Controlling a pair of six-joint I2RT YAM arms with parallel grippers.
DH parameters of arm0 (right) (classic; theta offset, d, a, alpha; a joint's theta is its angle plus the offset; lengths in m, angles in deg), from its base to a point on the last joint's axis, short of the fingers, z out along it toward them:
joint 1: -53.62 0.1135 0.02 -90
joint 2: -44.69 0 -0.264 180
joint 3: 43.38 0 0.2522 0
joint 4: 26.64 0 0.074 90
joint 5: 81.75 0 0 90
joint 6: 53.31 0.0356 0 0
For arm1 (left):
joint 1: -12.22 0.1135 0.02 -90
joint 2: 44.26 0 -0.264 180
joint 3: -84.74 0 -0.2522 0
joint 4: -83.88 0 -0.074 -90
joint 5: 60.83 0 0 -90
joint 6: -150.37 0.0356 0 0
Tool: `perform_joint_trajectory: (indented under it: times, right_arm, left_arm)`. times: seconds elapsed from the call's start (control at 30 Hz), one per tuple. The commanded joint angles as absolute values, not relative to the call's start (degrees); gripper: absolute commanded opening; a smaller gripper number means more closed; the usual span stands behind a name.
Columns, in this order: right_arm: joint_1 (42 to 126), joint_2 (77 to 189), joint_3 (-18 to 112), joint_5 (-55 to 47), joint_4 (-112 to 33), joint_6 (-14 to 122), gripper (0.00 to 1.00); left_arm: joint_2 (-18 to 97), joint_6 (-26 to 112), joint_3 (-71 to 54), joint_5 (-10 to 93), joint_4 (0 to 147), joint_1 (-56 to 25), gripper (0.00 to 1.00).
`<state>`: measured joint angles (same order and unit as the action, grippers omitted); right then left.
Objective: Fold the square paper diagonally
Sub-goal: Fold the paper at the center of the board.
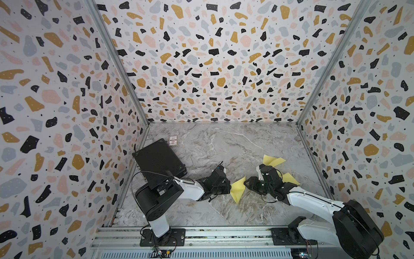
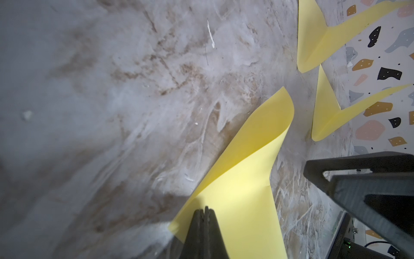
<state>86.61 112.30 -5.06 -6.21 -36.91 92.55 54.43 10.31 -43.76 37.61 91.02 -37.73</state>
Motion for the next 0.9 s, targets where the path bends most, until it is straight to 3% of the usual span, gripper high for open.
perform_joint_trajectory:
  times: [0.0, 0.57, 0.87]
  right_arm:
    - [86.3, 112.4, -6.9, -6.5, -32.5, 96.5, 0.5]
    - [85.4, 126.4, -9.9, -12.0, -15.2, 100.1, 0.44]
    - [85.3, 126.9, -11.0, -11.8, -9.6, 100.2, 0.42]
  left_arm:
    - [57.7, 11.8, -47.4, 32.6, 77.9, -37.3, 0.0]
    - [58.0, 12.0, -46.9, 31.8, 77.4, -37.9, 0.0]
    - [58.0, 12.0, -46.8, 31.5, 77.1, -38.2, 0.0]
